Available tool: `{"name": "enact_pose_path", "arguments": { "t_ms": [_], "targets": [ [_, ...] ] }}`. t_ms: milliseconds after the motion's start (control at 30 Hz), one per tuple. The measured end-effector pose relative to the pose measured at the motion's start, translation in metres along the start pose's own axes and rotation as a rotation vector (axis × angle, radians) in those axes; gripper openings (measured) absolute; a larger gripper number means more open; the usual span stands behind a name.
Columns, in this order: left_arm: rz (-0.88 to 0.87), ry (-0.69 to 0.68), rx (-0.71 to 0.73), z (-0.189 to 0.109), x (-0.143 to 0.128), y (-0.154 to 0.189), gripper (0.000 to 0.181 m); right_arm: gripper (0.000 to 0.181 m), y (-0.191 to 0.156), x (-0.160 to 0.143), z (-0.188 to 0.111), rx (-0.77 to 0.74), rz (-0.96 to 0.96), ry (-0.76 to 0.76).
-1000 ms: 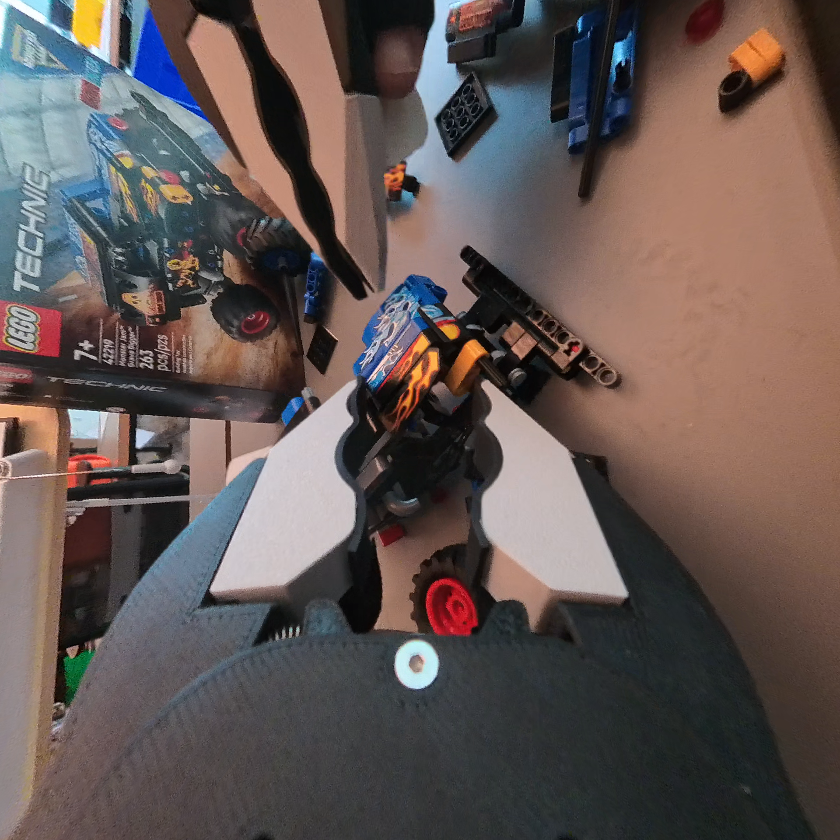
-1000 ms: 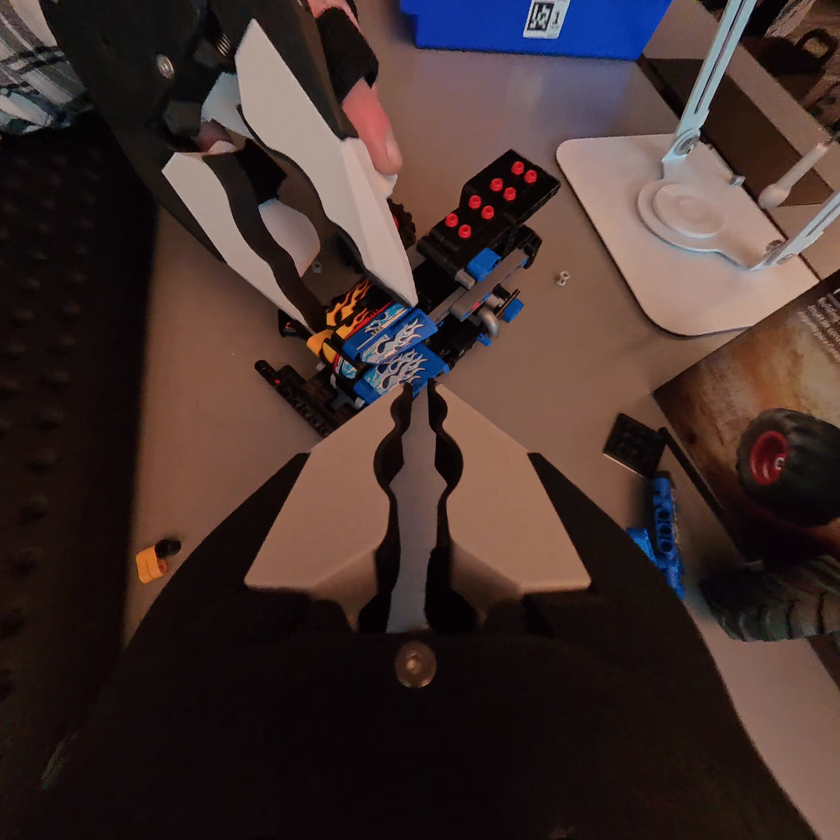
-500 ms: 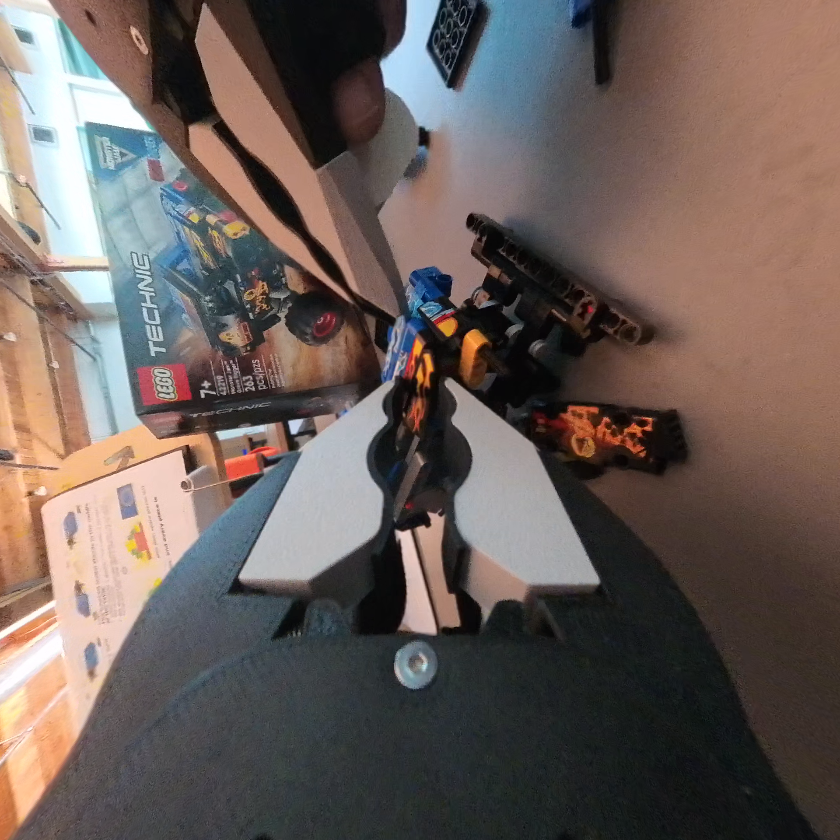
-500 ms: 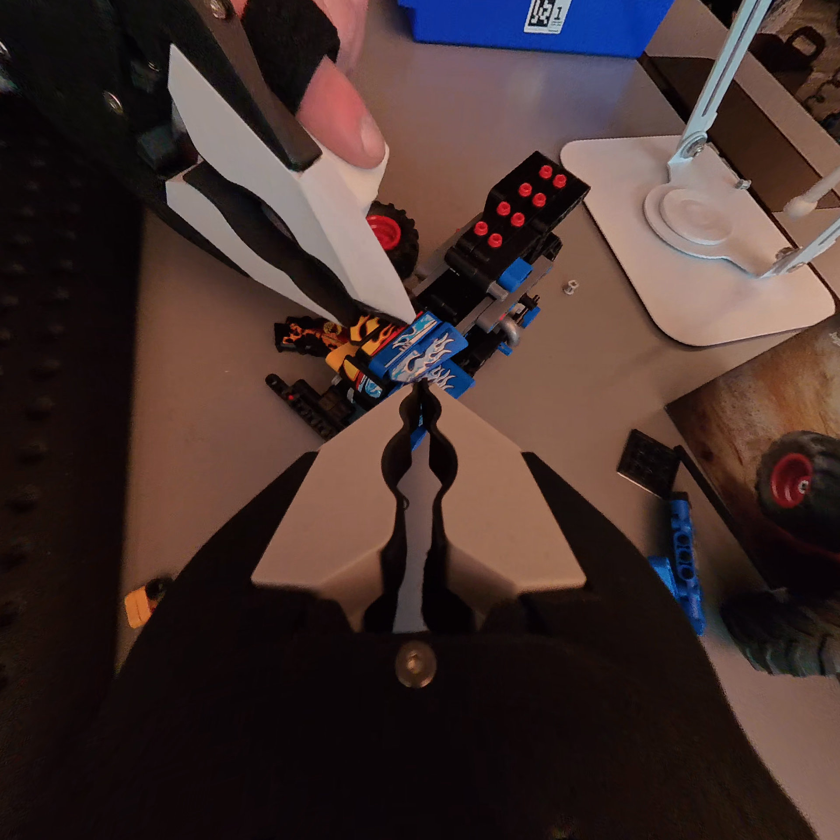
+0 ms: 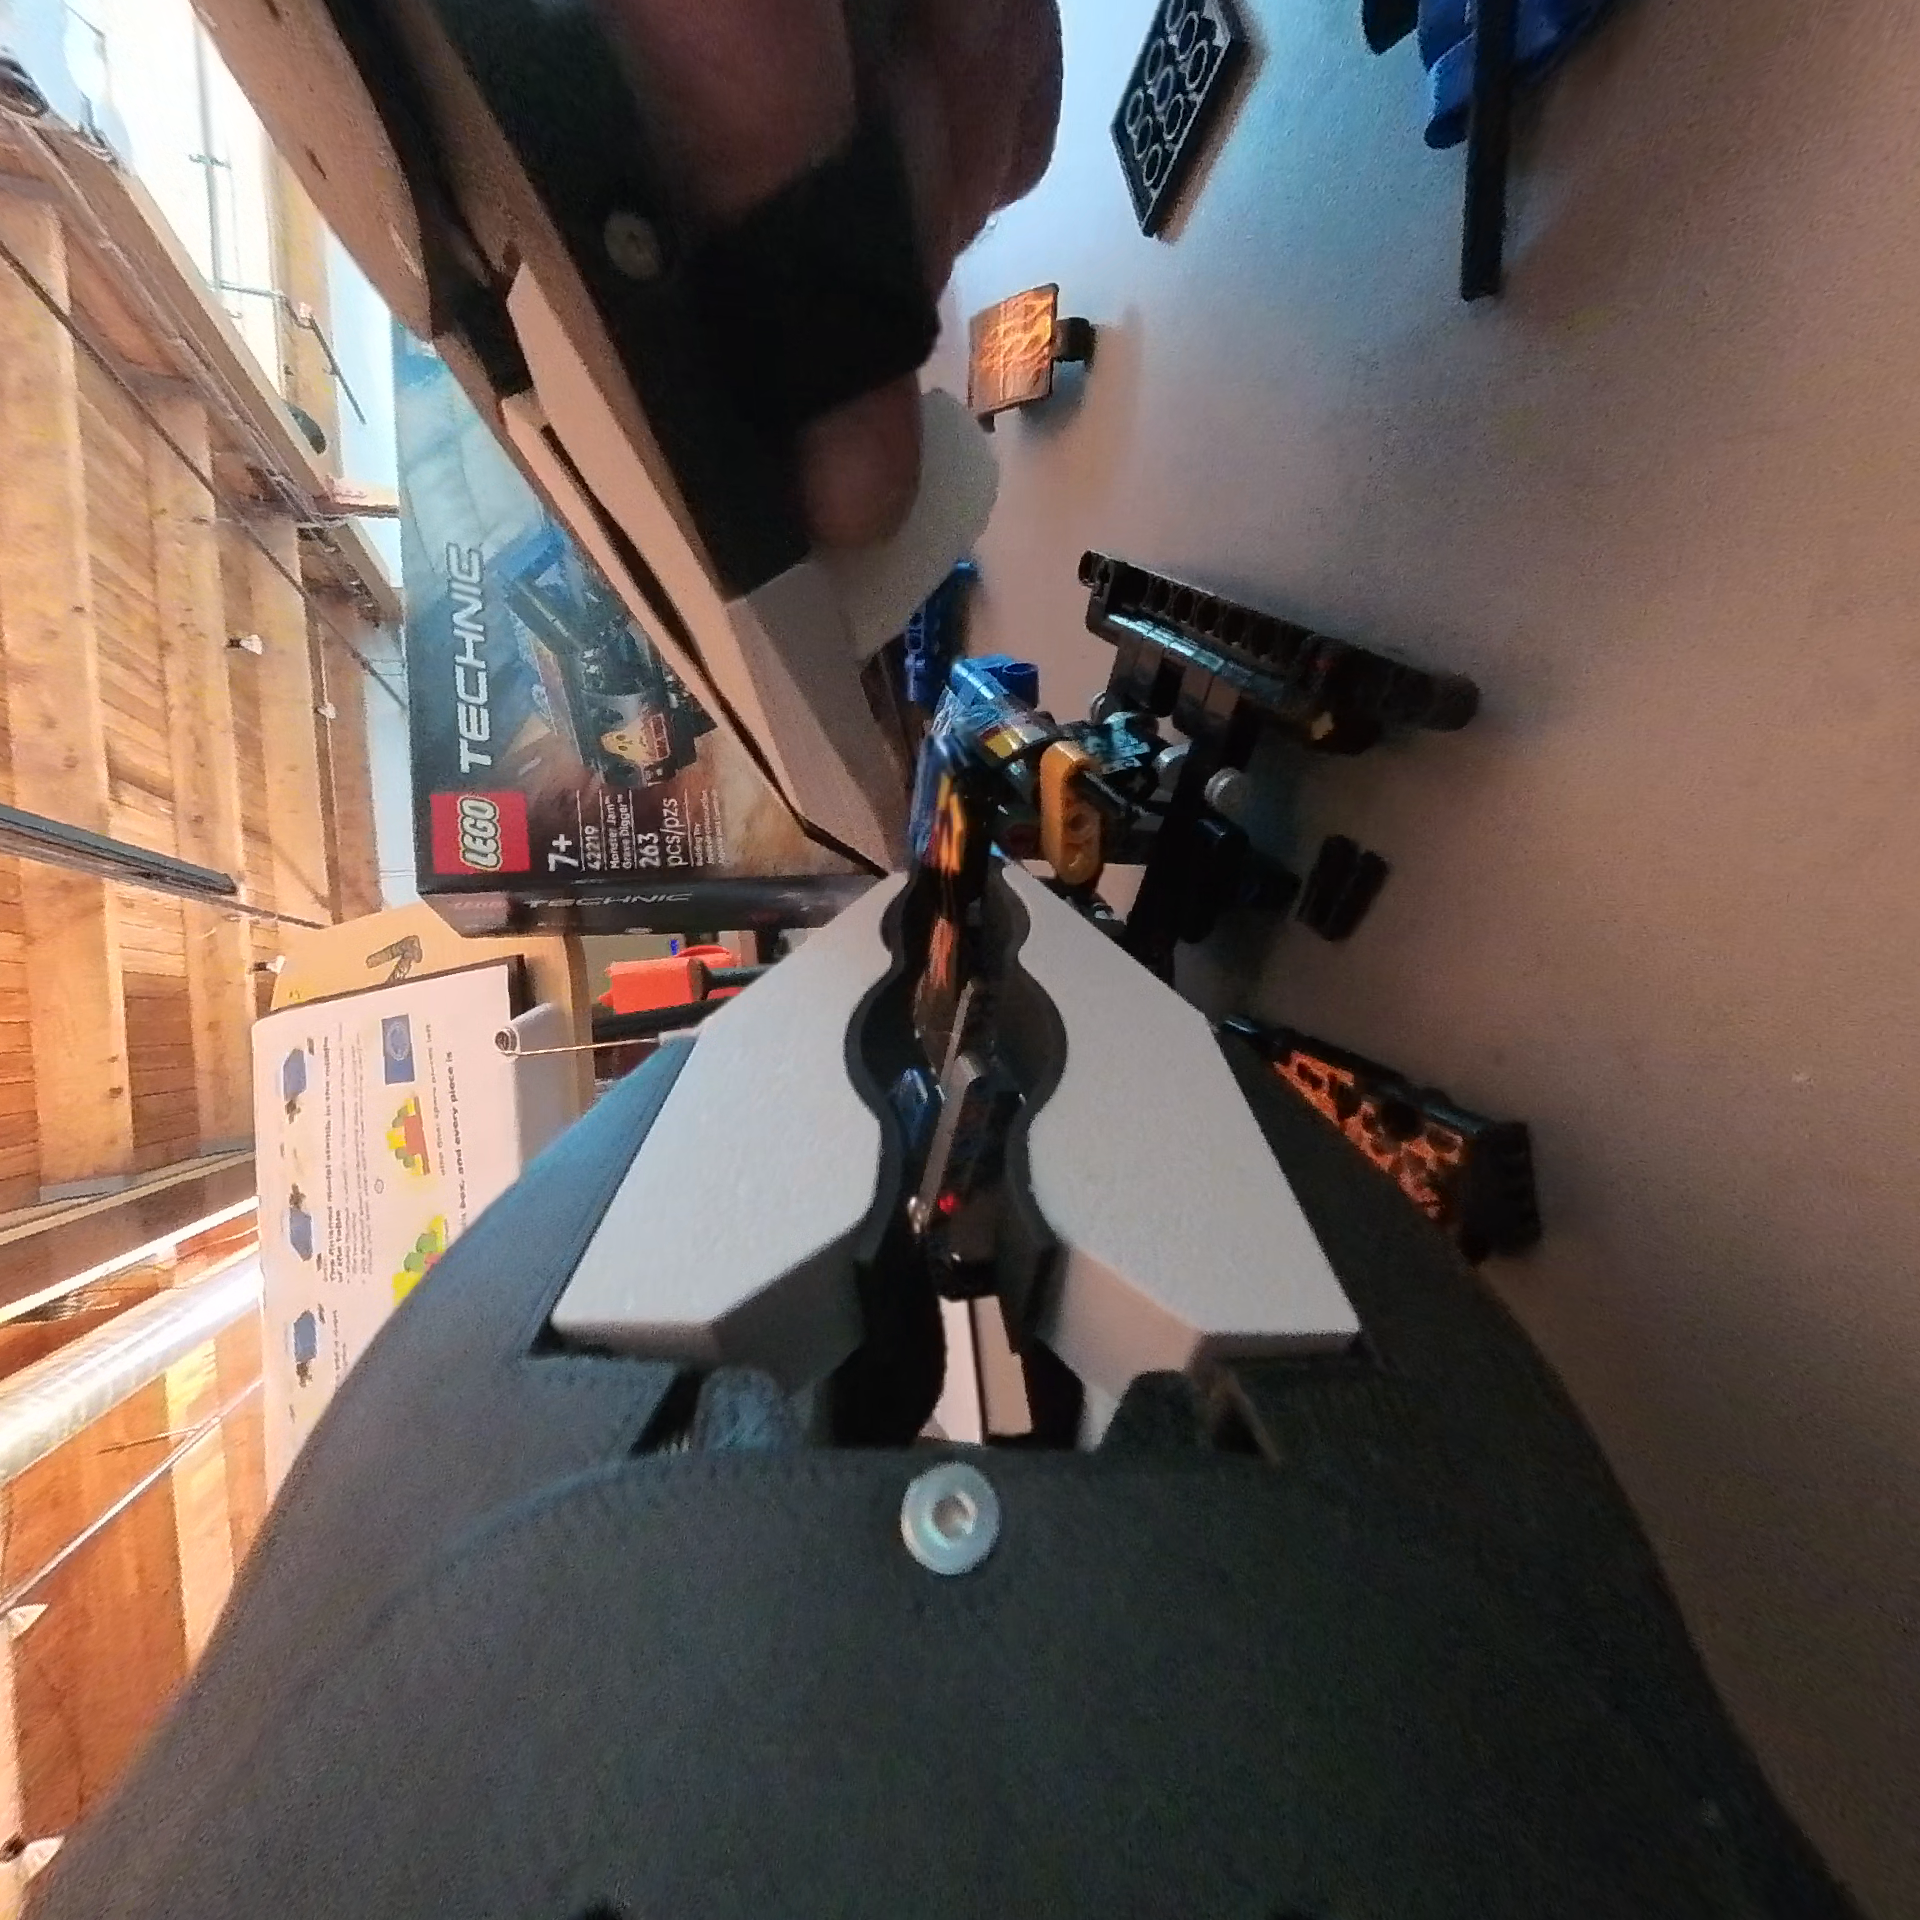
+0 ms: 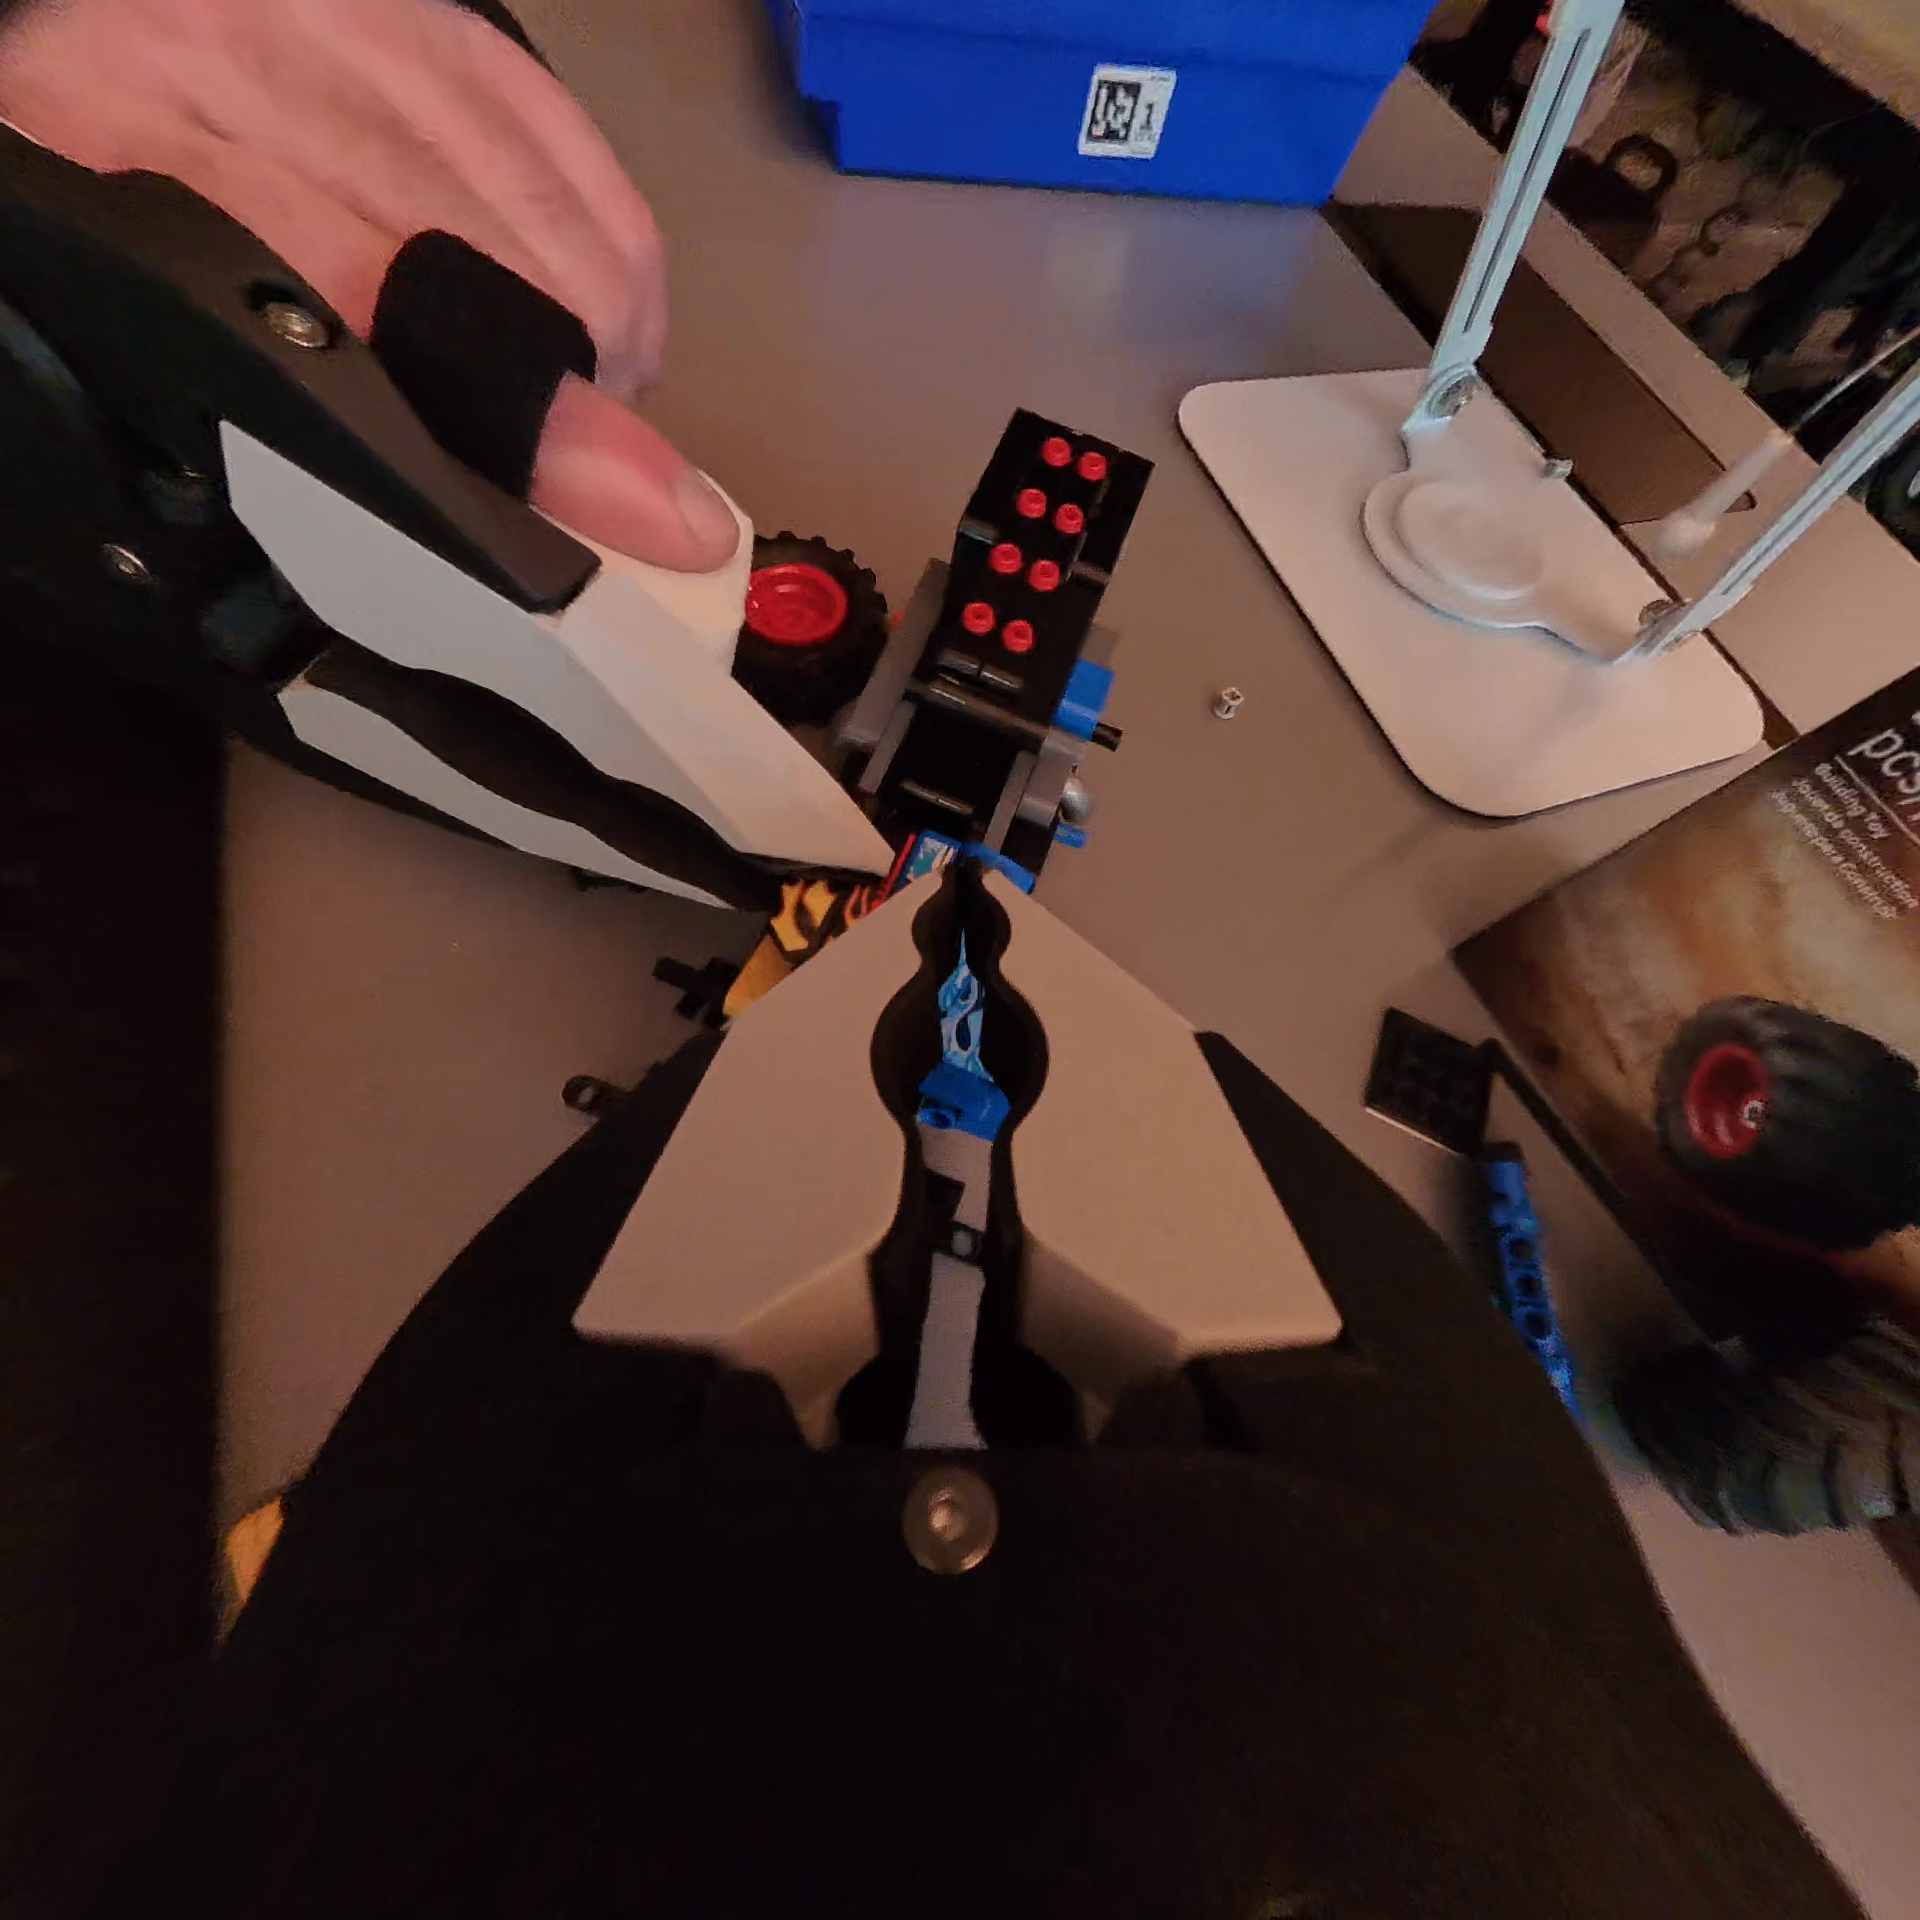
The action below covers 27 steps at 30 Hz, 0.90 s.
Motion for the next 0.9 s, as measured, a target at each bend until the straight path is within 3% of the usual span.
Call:
{"name": "enact_pose_path", "arguments": {
  "t_ms": [167,200,267,400,500,633,767,900],
  "targets": [
    [0.021,-0.035,0.044,-0.003,0.004,0.006,0.006,0.000,-0.001,-0.001,0.003,-0.034,0.011,0.006],
    [-0.012,0.020,0.036,-0.009,0.010,0.006,0.006,0.000,0.005,-0.009,0.008,-0.121,-0.007,-0.099],
    [-0.015,0.068,0.060,-0.022,0.030,0.009,0.006,0.000,0.011,-0.031,0.019,-0.101,0.016,-0.240],
    [-0.093,0.013,0.054,-0.020,0.004,0.008,0.007,0.000,0.008,-0.019,0.014,-0.090,0.022,-0.134],
    [-0.111,0.020,0.070,-0.018,0.003,0.005,0.007,0.000,0.008,-0.012,0.004,-0.038,0.018,-0.018],
    [-0.310,0.026,0.092,-0.015,-0.005,-0.021,0.007,0.017,0.002,0.002,-0.029,0.029,-0.059,0.148],
    [-0.373,0.003,0.065,-0.006,-0.010,-0.034,0.006,0.046,-0.022,0.009,-0.022,0.014,-0.266,0.057],
    [-0.358,-0.016,0.036,0.000,-0.008,-0.036,0.005,0.038,-0.024,0.009,-0.017,-0.087,-0.348,-0.012]
  ]
}}
Point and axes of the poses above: each gripper's, where its closed fingertips meet, z out along the fingers, x out of its top, y = z × x across the jaws, the point moved 10 cm from there along -z, back along the fingers, and after that the axes turned 10 degrees about x, right-handed, at the moved point
